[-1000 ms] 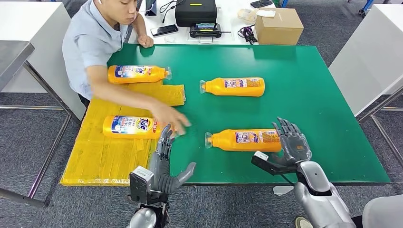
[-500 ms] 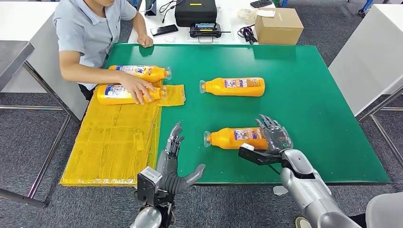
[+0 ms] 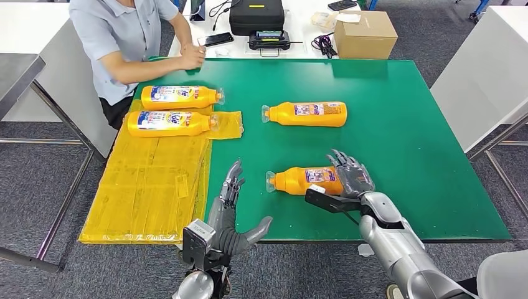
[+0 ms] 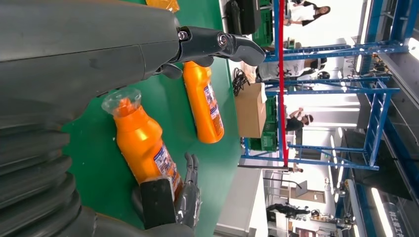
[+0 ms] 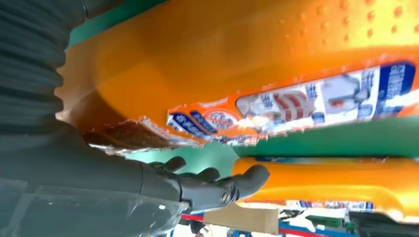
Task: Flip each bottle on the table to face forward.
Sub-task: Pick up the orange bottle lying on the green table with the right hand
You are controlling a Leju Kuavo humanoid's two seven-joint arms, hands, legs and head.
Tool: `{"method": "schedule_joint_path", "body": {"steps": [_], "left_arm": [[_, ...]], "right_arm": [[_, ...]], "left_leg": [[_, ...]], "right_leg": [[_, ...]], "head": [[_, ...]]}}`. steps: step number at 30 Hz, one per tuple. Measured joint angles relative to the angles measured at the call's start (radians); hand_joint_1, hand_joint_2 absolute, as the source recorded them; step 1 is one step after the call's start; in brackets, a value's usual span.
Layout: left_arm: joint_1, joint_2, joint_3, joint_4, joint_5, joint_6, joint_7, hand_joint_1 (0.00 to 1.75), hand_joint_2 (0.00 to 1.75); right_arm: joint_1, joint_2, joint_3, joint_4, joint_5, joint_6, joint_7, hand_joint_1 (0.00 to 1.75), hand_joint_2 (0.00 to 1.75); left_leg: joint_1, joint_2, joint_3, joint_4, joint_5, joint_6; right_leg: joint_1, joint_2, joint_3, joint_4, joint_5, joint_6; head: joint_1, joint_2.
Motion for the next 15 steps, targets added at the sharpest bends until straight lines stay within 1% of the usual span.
{"method": "schedule_joint_path", "body": {"steps": [1, 2, 5, 9, 11, 15], "left_arm": [[-0.001, 0.0, -0.001, 0.0, 0.0, 0.0, 0.0, 0.0, 1.75], [-0.003, 0.0, -0.002, 0.001, 0.0, 0.001, 0.0, 0.0, 1.75], [-0.009, 0.0, -0.007, 0.004, -0.001, 0.006, 0.0, 0.0, 1.75], [-0.012, 0.0, -0.013, 0.009, -0.01, 0.014, 0.002, 0.0, 1.75], [-0.013, 0.0, -0.015, 0.01, -0.016, 0.018, 0.002, 0.0, 1.75], [-0.013, 0.001, -0.016, 0.01, -0.025, 0.022, 0.004, 0.0, 1.75]], "right_arm": [[-0.004, 0.0, 0.003, 0.006, -0.005, 0.012, 0.0, 1.68, 1.75], [-0.008, 0.001, 0.006, 0.014, -0.01, 0.027, 0.0, 1.75, 1.75], [-0.03, -0.002, 0.021, 0.041, -0.021, 0.088, 0.013, 1.75, 1.75], [-0.073, -0.013, 0.047, 0.074, -0.037, 0.171, 0.054, 1.75, 1.75], [-0.086, -0.017, 0.056, 0.083, -0.048, 0.189, 0.07, 1.75, 1.75], [-0.092, -0.021, 0.061, 0.091, -0.07, 0.195, 0.085, 1.75, 1.75]], "left_leg": [[0.0, 0.0, 0.0, 0.0, 0.0, 0.0], [0.0, 0.0, 0.001, 0.0, 0.0, 0.0], [0.0, 0.0, 0.003, 0.0, 0.0, 0.0], [0.0, -0.001, 0.008, 0.0, 0.0, 0.0], [0.0, -0.001, 0.008, 0.0, 0.0, 0.001], [-0.001, -0.001, 0.011, 0.0, 0.0, 0.001]], "right_leg": [[0.0, 0.0, 0.0, 0.0, 0.0, 0.0], [0.0, 0.0, 0.0, 0.0, 0.0, 0.0], [0.0, 0.0, 0.002, 0.0, 0.0, 0.0], [0.0, 0.0, 0.007, -0.001, 0.0, 0.0], [0.0, 0.0, 0.008, -0.001, 0.0, 0.0], [0.0, 0.0, 0.01, -0.001, 0.0, 0.0]], "head": [[0.0, 0.0], [0.0, 0.0], [0.0, 0.0], [0.0, 0.0], [0.0, 0.0], [0.0, 0.0]]}}
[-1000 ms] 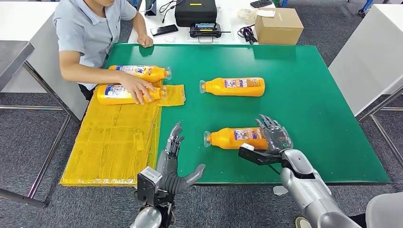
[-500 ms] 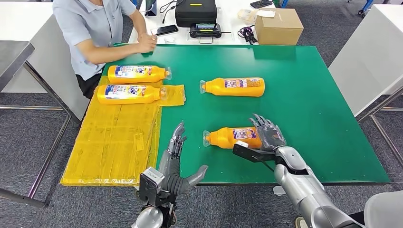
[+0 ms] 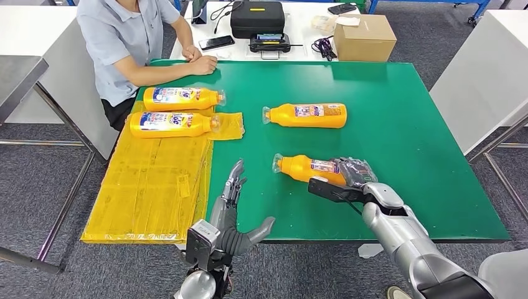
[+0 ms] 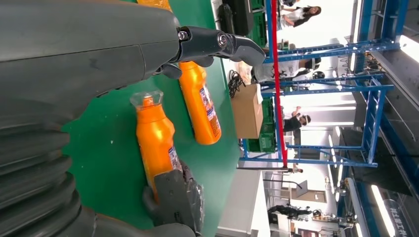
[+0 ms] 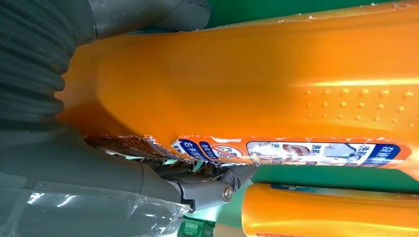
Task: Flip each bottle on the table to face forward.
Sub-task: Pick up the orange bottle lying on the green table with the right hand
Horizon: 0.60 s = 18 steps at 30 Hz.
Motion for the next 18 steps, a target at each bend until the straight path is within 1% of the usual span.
{"method": "schedule_joint_path", "body": {"steps": [5, 12, 14, 16, 18], "left_arm": [[0.0, 0.001, 0.0, 0.0, -0.007, -0.005, 0.004, 0.0, 1.75], [0.0, 0.001, 0.0, 0.0, -0.007, -0.008, 0.005, 0.0, 1.75], [0.0, 0.001, 0.0, 0.0, 0.002, -0.008, -0.001, 0.0, 1.75], [-0.001, 0.001, 0.002, 0.0, 0.029, -0.002, -0.019, 0.0, 1.75], [-0.001, -0.002, 0.007, 0.0, 0.073, 0.023, -0.047, 0.0, 1.75]], "right_arm": [[-0.006, -0.007, 0.0, 0.0, -0.066, 0.035, -0.018, 1.75, 1.75], [-0.01, -0.017, -0.002, 0.0, -0.113, 0.065, -0.046, 1.75, 1.75], [-0.01, -0.022, -0.008, -0.003, -0.177, 0.102, -0.086, 1.75, 1.75], [-0.007, -0.027, -0.023, -0.01, -0.263, 0.146, -0.143, 1.75, 1.75], [0.012, -0.027, -0.042, -0.032, -0.354, 0.172, -0.203, 1.75, 1.75]], "left_leg": [[0.0, 0.0, 0.002, 0.0, 0.0, 0.0], [0.0, 0.0, 0.003, 0.0, 0.0, 0.0], [0.0, 0.001, 0.005, 0.0, 0.0, 0.0], [0.001, 0.002, 0.007, 0.0, -0.001, 0.0], [0.001, 0.003, 0.008, 0.0, -0.002, 0.0]], "right_leg": [[0.0, 0.0, 0.001, 0.0, 0.0, 0.0], [0.0, 0.0, 0.003, 0.0, 0.0, 0.0], [0.0, 0.0, 0.005, 0.0, 0.0, 0.0], [0.0, 0.001, 0.007, -0.001, 0.0, 0.0], [0.001, 0.002, 0.007, -0.001, 0.0, 0.0]], "head": [[0.0, 0.0], [0.0, 0.0], [0.0, 0.0], [0.0, 0.0], [0.001, 0.0]]}}
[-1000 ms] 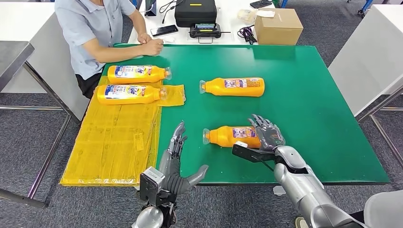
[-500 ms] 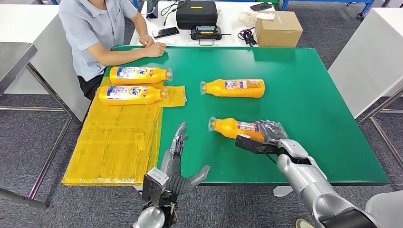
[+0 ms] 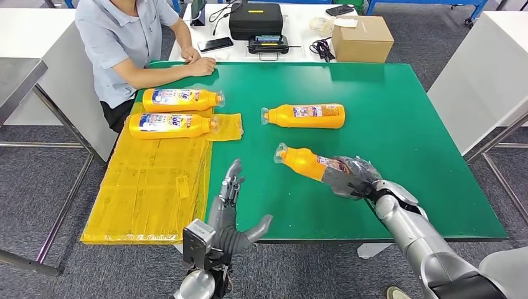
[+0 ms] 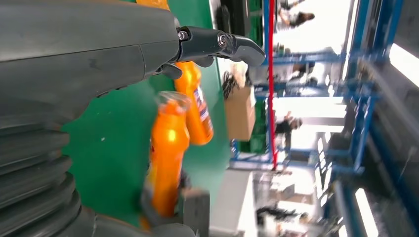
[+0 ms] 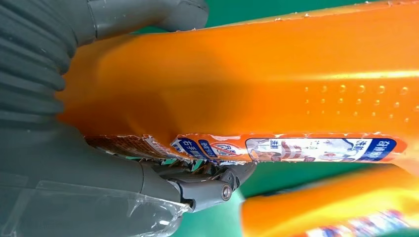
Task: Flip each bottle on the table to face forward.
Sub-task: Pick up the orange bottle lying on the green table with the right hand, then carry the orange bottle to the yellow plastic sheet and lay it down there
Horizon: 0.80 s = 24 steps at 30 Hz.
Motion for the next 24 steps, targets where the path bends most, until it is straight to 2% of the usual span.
{"method": "schedule_joint_path", "body": {"steps": [2, 5, 11, 16, 24], "left_arm": [[-0.003, -0.004, 0.007, 0.0, 0.047, 0.034, -0.027, 0.0, 1.75], [-0.007, -0.008, 0.016, 0.004, 0.11, 0.062, -0.044, 0.0, 1.75], [-0.007, -0.009, 0.023, 0.023, 0.22, 0.047, -0.024, 0.0, 1.75], [-0.01, -0.009, 0.026, 0.042, 0.258, 0.021, -0.002, 0.0, 1.75], [-0.013, -0.009, 0.026, 0.057, 0.284, -0.019, 0.02, 0.0, 1.75]], "right_arm": [[0.033, 0.009, -0.016, -0.041, -0.074, 0.002, -0.042, 1.75, 1.75], [0.092, 0.035, -0.032, -0.127, -0.137, -0.016, -0.059, 1.75, 1.75], [0.201, 0.093, -0.036, -0.355, -0.194, -0.038, -0.057, 1.75, 1.75], [0.234, 0.123, -0.031, -0.467, -0.204, -0.04, -0.057, 1.75, 1.75], [0.248, 0.139, -0.026, -0.52, -0.214, -0.046, -0.066, 1.75, 1.75]], "left_leg": [[0.0, 0.001, 0.0, 0.0, 0.0, 0.0], [0.001, 0.002, 0.0, 0.0, 0.0, 0.0], [0.002, -0.001, -0.008, 0.0, 0.002, -0.001], [0.001, -0.001, -0.012, 0.0, 0.002, -0.001], [0.0, -0.002, -0.014, 0.0, 0.002, 0.0]], "right_leg": [[0.0, 0.001, 0.0, 0.0, 0.0, 0.0], [0.001, 0.001, -0.001, 0.0, 0.0, 0.0], [0.002, 0.0, -0.007, 0.001, 0.0, 0.0], [0.001, 0.0, -0.01, 0.001, 0.0, 0.0], [0.0, 0.0, -0.013, 0.001, 0.0, 0.0]], "head": [[0.0, 0.0], [-0.001, 0.0], [-0.001, 0.0], [-0.001, 0.0], [-0.001, 0.0]]}}
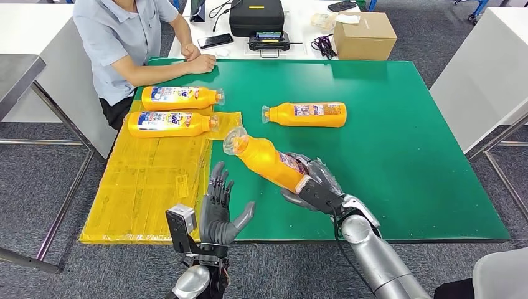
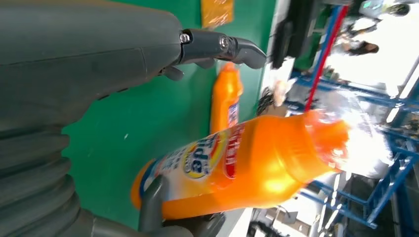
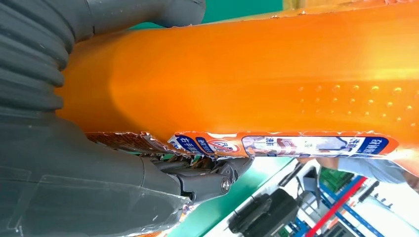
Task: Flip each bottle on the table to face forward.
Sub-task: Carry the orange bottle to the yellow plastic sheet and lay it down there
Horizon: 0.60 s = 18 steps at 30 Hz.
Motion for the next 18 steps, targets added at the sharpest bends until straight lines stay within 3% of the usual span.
{"method": "schedule_joint_path", "body": {"steps": [7, 18], "left_arm": [[-0.009, 0.003, -0.009, 0.015, 0.052, -0.107, 0.095, 0.0, 1.75], [-0.04, 0.004, -0.005, 0.018, 0.066, -0.121, 0.089, 0.0, 1.75]], "right_arm": [[0.0, 0.02, 0.032, 0.0, -0.012, 0.002, -0.01, 1.75, 1.75], [-0.008, 0.046, 0.124, 0.029, -0.011, 0.019, -0.021, 1.75, 1.75]], "left_leg": [[0.0, 0.001, 0.0, 0.0, 0.0, 0.0], [0.0, 0.0, -0.001, 0.0, 0.0, 0.0]], "right_leg": [[0.0, 0.0, -0.001, 0.0, 0.0, 0.0], [0.0, 0.0, -0.001, 0.0, 0.0, 0.0]], "head": [[0.0, 0.0], [0.0, 0.0]]}}
